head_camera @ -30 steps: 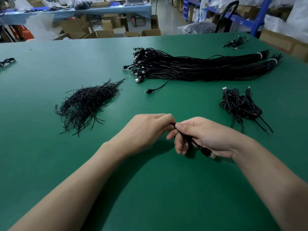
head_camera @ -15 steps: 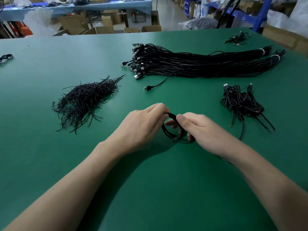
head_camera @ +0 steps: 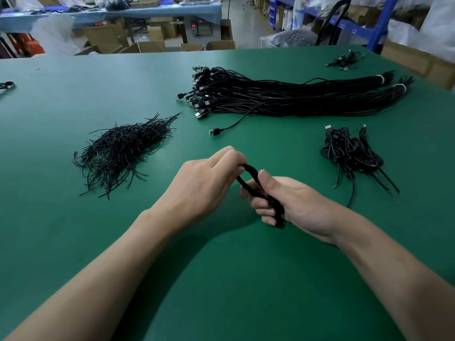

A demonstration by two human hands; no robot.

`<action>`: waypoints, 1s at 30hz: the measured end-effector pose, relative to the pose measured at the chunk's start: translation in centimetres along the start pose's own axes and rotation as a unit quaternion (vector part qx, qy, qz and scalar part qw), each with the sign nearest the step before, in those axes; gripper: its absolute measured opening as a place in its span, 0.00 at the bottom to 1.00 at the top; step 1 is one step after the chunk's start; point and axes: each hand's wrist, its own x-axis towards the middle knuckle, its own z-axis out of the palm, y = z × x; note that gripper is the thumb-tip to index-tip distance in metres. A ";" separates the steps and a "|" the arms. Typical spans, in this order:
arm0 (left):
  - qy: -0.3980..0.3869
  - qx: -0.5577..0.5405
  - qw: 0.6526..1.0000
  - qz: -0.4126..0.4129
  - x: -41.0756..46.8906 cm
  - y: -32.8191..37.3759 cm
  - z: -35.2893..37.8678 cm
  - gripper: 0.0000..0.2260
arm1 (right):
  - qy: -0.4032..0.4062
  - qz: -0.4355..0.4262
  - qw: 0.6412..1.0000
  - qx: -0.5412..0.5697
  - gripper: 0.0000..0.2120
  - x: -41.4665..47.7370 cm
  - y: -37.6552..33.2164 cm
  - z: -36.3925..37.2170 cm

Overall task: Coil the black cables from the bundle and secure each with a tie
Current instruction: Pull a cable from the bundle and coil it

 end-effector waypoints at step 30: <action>-0.285 -0.220 0.922 -0.144 0.4 -0.2 -0.1 0.20 | 0.140 -0.099 0.721 -0.671 0.18 -0.5 -1.3 0.7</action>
